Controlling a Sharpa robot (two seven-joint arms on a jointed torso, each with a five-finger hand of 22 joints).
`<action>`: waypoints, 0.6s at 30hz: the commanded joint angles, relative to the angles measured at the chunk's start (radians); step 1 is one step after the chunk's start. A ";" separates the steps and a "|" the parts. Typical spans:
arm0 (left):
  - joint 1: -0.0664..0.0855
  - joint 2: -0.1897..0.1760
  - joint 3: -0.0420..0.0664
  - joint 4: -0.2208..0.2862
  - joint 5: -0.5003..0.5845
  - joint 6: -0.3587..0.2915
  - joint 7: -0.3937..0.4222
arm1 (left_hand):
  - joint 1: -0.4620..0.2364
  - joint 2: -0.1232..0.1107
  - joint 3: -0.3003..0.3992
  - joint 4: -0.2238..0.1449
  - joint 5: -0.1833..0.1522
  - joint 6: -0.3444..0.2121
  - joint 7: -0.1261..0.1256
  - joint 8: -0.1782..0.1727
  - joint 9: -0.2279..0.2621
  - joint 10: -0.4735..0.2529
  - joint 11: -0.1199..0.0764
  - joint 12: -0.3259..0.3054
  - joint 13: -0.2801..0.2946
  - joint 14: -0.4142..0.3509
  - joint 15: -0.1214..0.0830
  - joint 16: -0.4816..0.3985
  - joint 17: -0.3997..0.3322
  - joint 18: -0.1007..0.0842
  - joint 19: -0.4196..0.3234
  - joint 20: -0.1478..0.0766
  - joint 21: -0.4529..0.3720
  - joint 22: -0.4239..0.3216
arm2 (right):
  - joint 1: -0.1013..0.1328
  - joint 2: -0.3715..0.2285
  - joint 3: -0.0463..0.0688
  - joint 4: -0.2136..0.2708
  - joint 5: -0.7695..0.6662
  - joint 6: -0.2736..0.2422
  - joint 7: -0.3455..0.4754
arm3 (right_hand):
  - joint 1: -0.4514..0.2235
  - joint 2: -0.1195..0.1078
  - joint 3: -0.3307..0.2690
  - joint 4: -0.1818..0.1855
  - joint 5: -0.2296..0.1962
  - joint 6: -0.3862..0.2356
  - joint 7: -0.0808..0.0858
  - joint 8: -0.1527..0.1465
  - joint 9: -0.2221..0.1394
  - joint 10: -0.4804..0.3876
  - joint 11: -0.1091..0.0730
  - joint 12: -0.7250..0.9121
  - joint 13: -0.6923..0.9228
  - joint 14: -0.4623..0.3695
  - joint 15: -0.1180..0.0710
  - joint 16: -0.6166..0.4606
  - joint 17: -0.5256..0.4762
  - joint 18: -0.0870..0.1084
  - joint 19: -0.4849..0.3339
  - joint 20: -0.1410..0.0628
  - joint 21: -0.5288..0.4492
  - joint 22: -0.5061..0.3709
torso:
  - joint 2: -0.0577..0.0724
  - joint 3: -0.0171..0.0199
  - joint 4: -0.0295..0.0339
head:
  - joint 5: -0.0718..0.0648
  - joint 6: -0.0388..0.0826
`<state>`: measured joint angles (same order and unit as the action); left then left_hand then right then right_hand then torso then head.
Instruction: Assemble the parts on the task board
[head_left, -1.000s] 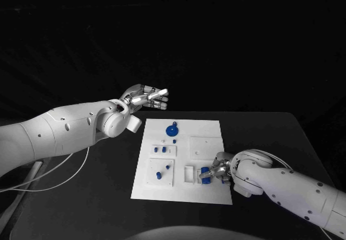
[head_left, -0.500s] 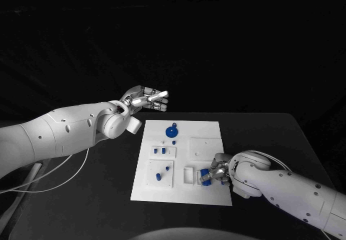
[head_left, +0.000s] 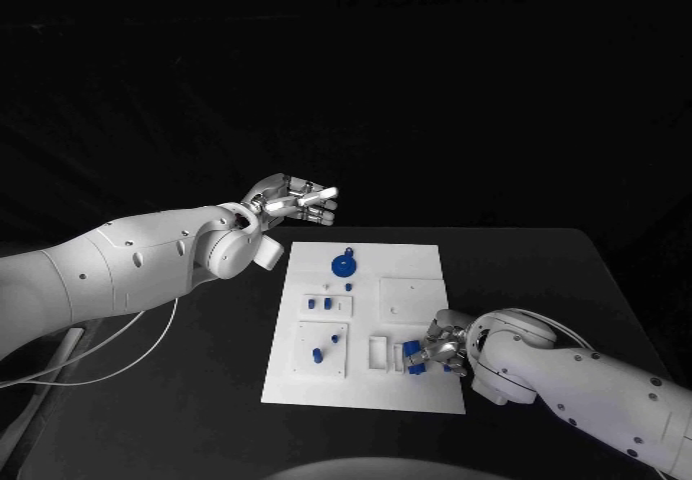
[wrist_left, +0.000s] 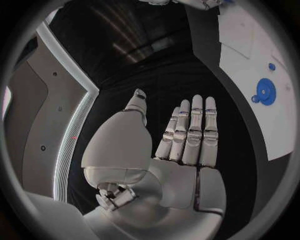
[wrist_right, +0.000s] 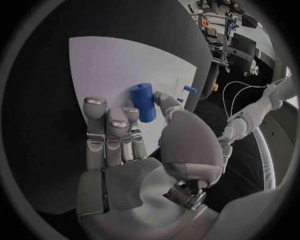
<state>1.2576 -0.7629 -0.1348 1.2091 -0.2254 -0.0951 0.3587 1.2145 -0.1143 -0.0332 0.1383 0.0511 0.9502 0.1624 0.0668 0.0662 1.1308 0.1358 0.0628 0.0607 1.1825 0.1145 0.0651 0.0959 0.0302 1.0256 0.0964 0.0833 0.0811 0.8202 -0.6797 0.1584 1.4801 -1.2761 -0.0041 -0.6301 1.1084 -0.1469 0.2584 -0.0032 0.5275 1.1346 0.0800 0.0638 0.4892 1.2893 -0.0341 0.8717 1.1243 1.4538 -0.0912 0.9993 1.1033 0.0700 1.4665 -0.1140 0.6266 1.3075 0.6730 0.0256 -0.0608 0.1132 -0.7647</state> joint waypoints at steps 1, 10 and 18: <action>0.000 0.003 0.000 -0.001 -0.007 0.013 0.003 | -0.005 0.008 0.002 -0.014 0.001 -0.005 -0.002 0.000 0.000 -0.006 -0.002 -0.001 0.001 -0.006 0.002 -0.002 0.004 -0.001 -0.002 0.005 -0.002 -0.001 | 0.003 -0.016 -0.002 0.010 0.056 -0.070 -0.003 | 0.040 0.064 0.255 -0.273 0.007 0.013 -0.001 -0.001 -0.266 0.011 -0.001 0.012 0.011 0.001 -0.006 0.006 0.002 0.007 0.029 -0.005 0.008 0.069 | 0.000 0.0003 -0.0005 | 0.000 -0.002; 0.000 0.006 0.000 -0.004 -0.007 0.015 -0.002 | -0.006 0.033 -0.003 -0.054 0.002 -0.004 -0.001 -0.001 0.000 -0.005 -0.002 -0.001 0.001 -0.007 0.002 -0.002 0.011 0.000 -0.003 0.005 -0.001 0.000 | 0.021 -0.038 -0.001 0.051 0.105 -0.099 -0.001 | 0.046 0.087 0.177 -0.263 -0.106 0.026 -0.010 -0.001 -0.257 0.020 -0.003 0.023 0.021 0.003 -0.006 0.007 0.000 0.002 0.033 -0.005 0.008 0.066 | 0.001 -0.0004 0.0001 | -0.001 -0.002; 0.000 0.008 -0.001 -0.005 -0.007 0.016 -0.005 | -0.008 0.037 -0.005 -0.063 0.002 -0.004 -0.001 -0.001 0.000 -0.005 -0.002 -0.001 0.001 -0.007 0.002 -0.002 0.013 0.000 -0.003 0.006 -0.001 0.000 | 0.027 -0.033 0.000 0.067 0.130 -0.087 -0.004 | 0.044 0.095 0.145 -0.260 -0.109 0.027 -0.012 -0.001 -0.259 0.021 -0.003 0.022 0.024 0.003 -0.006 0.007 -0.002 0.000 0.035 -0.005 0.003 0.066 | 0.001 -0.0015 0.0013 | -0.001 -0.003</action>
<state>1.2576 -0.7573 -0.1354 1.2039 -0.2282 -0.0941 0.3515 1.2060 -0.0848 -0.0380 0.0791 0.0511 0.9503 0.1625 0.0668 0.0662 1.1309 0.1358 0.0628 0.0607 1.1825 0.1145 0.0651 0.1083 0.0302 1.0256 0.0964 0.0833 0.0812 0.8470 -0.7148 0.1581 1.5442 -1.1768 -0.0878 -0.6305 1.1212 -0.0916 0.4112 -0.2634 0.4220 1.1516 0.0745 0.0497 0.2173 1.3015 -0.0325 0.8889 1.1469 1.4542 -0.0914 1.0026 1.1026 0.0695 1.4665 -0.1140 0.6332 1.3074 0.6735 0.0256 -0.0595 0.1139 -0.7662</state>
